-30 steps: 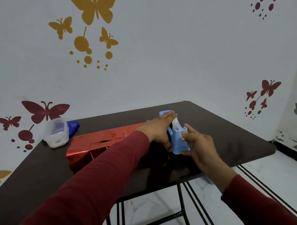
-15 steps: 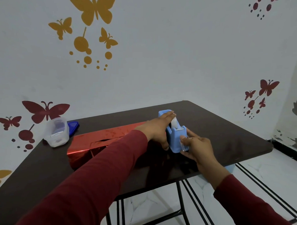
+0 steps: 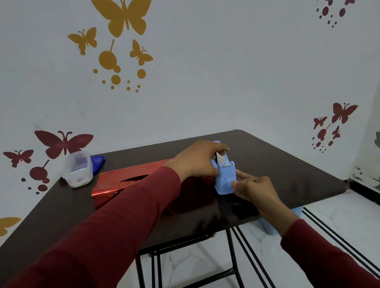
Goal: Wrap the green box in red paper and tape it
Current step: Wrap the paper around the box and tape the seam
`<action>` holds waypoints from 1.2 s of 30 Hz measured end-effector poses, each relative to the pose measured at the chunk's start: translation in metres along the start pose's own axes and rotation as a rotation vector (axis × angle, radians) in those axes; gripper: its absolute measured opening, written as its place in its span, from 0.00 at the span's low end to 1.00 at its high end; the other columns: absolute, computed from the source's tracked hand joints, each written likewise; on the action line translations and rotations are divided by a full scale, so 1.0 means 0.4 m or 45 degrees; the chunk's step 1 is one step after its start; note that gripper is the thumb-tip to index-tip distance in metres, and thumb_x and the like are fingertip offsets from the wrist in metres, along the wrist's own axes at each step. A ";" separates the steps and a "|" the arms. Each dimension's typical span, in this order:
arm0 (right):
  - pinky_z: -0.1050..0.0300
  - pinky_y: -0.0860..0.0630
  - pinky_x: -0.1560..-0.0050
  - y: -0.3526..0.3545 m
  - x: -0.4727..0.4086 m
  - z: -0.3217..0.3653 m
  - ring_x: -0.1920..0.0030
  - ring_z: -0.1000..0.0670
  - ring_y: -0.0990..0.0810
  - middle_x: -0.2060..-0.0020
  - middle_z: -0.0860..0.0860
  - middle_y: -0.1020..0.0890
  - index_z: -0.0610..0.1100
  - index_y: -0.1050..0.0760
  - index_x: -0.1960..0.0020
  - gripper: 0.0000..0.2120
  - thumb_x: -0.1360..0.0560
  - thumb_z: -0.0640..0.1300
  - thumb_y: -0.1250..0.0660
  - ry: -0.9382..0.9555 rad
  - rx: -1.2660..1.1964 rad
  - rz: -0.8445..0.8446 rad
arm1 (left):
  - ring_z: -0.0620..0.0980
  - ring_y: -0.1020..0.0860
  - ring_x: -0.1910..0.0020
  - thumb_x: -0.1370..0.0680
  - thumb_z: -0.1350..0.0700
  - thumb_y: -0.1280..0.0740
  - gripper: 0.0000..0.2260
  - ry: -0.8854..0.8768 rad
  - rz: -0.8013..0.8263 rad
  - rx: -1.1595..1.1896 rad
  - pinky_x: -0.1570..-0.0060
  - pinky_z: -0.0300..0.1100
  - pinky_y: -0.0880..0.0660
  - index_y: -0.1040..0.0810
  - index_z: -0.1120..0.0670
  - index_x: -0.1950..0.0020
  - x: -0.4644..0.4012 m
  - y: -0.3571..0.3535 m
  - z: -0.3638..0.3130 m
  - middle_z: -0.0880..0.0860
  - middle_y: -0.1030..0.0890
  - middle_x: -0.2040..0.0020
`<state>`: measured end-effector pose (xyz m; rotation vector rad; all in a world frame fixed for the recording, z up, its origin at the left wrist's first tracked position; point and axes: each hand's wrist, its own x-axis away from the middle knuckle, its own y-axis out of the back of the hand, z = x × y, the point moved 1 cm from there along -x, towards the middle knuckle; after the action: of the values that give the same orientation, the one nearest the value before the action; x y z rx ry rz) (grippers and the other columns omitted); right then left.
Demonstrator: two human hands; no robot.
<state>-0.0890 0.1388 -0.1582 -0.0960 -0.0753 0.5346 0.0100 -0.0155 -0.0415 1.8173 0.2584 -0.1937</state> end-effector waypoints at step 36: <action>0.55 0.17 0.55 -0.356 0.072 0.291 0.57 0.55 0.12 0.59 0.57 0.12 0.51 0.13 0.55 0.02 0.25 0.45 0.24 0.207 0.723 0.489 | 0.38 0.17 0.60 0.27 0.55 0.22 0.01 0.571 -0.814 0.415 0.59 0.22 0.28 0.11 0.49 0.57 0.314 0.183 0.143 0.45 0.13 0.62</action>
<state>-0.0039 0.0400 -0.0255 0.4080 0.2596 0.9104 0.1512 -0.0796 -0.0219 2.0333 1.1856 -0.2826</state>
